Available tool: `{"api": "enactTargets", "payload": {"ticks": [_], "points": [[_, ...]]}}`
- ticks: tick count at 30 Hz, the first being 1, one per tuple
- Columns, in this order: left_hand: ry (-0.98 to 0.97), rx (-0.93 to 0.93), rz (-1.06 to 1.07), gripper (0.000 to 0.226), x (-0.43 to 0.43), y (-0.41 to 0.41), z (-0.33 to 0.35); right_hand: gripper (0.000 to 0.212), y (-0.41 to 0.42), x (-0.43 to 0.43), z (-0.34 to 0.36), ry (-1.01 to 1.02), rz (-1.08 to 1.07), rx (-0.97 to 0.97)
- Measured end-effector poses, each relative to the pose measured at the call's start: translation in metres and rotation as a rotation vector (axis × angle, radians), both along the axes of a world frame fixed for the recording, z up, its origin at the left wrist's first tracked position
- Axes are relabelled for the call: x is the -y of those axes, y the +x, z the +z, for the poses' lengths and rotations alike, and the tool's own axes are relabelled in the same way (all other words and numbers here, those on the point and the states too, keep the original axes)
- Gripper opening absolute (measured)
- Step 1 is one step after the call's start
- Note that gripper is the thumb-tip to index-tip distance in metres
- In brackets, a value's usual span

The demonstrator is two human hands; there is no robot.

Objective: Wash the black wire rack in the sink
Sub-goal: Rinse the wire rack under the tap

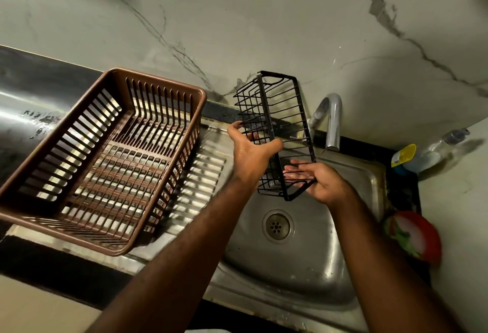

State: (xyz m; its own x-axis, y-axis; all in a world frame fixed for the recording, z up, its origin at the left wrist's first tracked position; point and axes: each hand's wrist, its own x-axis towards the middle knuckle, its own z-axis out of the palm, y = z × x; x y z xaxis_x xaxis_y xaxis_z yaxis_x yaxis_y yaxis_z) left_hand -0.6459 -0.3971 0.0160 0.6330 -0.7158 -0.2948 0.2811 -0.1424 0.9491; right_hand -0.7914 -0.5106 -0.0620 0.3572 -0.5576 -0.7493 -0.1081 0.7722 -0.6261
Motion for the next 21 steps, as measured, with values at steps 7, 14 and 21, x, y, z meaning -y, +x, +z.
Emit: {"api": "enactTargets", "payload": {"ticks": [7,14,21], "points": [[-0.047,0.039,-0.041,0.099,-0.010,-0.002,-0.004,0.035,-0.001,0.001,0.003,0.017,-0.122,-0.011],[-0.118,0.109,-0.150,0.094,-0.019,-0.002,-0.010,0.033,-0.002,0.006,-0.007,-0.018,-0.100,-0.102],[-0.063,-0.052,-0.149,0.066,-0.020,0.013,-0.001,0.028,0.001,0.004,-0.013,-0.125,-0.090,-0.176]]}}
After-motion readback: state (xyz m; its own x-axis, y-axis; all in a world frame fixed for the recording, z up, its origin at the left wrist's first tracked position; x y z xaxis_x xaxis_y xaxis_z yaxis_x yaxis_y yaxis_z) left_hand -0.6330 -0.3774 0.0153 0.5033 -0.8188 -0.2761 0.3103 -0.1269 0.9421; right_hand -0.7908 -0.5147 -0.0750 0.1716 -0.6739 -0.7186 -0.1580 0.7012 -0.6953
